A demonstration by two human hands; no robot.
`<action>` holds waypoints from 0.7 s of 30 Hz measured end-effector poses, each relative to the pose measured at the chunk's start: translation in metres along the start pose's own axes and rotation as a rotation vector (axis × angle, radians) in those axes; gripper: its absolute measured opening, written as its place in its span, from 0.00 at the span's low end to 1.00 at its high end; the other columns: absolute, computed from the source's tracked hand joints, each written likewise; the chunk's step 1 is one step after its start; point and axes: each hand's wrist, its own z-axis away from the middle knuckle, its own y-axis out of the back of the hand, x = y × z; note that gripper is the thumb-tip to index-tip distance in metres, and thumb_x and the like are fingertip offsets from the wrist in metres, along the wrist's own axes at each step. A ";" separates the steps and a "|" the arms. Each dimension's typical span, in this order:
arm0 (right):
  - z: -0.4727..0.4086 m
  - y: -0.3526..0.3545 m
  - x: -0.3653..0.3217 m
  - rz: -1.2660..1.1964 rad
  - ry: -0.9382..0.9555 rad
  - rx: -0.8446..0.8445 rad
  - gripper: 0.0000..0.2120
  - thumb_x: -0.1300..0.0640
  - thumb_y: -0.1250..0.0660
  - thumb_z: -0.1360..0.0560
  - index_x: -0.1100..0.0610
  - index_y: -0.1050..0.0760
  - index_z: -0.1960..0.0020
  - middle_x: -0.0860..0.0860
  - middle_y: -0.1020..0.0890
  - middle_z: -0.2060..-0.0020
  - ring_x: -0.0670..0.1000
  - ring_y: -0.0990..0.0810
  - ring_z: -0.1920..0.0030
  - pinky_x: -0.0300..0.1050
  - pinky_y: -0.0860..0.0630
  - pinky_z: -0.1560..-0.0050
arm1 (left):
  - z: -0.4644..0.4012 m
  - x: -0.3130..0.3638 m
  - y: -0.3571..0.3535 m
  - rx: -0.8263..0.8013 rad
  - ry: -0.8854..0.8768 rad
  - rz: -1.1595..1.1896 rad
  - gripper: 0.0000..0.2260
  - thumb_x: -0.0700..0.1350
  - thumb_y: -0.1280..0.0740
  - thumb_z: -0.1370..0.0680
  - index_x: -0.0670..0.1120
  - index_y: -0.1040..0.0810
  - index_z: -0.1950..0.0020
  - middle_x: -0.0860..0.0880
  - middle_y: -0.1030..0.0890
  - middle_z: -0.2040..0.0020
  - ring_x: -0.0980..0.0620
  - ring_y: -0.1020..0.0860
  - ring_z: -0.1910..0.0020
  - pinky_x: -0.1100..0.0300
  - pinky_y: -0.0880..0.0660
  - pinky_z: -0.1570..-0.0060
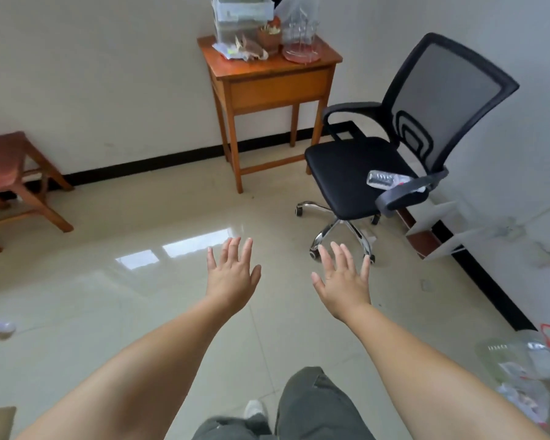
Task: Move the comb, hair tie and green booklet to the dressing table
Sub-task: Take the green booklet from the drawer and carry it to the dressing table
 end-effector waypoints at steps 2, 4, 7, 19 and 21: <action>-0.052 0.008 0.006 0.004 -0.001 0.014 0.28 0.43 0.52 0.21 0.50 0.53 0.24 0.53 0.49 0.23 0.53 0.55 0.23 0.67 0.59 0.28 | -0.050 0.003 0.003 0.000 -0.007 -0.006 0.27 0.57 0.50 0.21 0.50 0.52 0.24 0.47 0.48 0.22 0.48 0.53 0.23 0.42 0.59 0.26; -0.110 0.015 0.014 0.017 0.010 0.023 0.28 0.43 0.52 0.21 0.50 0.53 0.24 0.54 0.48 0.23 0.53 0.54 0.23 0.68 0.58 0.28 | -0.106 0.005 0.004 0.010 0.001 -0.013 0.27 0.57 0.51 0.21 0.50 0.52 0.24 0.47 0.47 0.22 0.48 0.52 0.23 0.42 0.59 0.26; -0.199 0.027 0.025 0.037 0.051 0.027 0.28 0.43 0.53 0.21 0.50 0.54 0.24 0.53 0.49 0.23 0.53 0.54 0.23 0.67 0.57 0.27 | -0.190 0.010 0.009 0.036 0.062 -0.002 0.27 0.56 0.49 0.21 0.50 0.51 0.24 0.47 0.47 0.22 0.47 0.51 0.23 0.42 0.58 0.26; -0.518 0.092 0.012 0.021 0.220 0.024 0.27 0.43 0.53 0.21 0.48 0.53 0.24 0.52 0.45 0.23 0.53 0.51 0.23 0.64 0.54 0.27 | -0.454 0.008 0.050 0.045 0.223 0.093 0.27 0.57 0.50 0.21 0.51 0.51 0.24 0.48 0.46 0.23 0.49 0.50 0.24 0.44 0.56 0.26; -0.574 0.099 -0.007 0.005 0.229 0.047 0.27 0.43 0.52 0.21 0.48 0.53 0.24 0.53 0.45 0.23 0.53 0.51 0.23 0.63 0.54 0.26 | -0.507 -0.010 0.057 0.055 0.246 0.104 0.26 0.57 0.50 0.21 0.51 0.50 0.24 0.47 0.46 0.23 0.49 0.50 0.24 0.44 0.55 0.26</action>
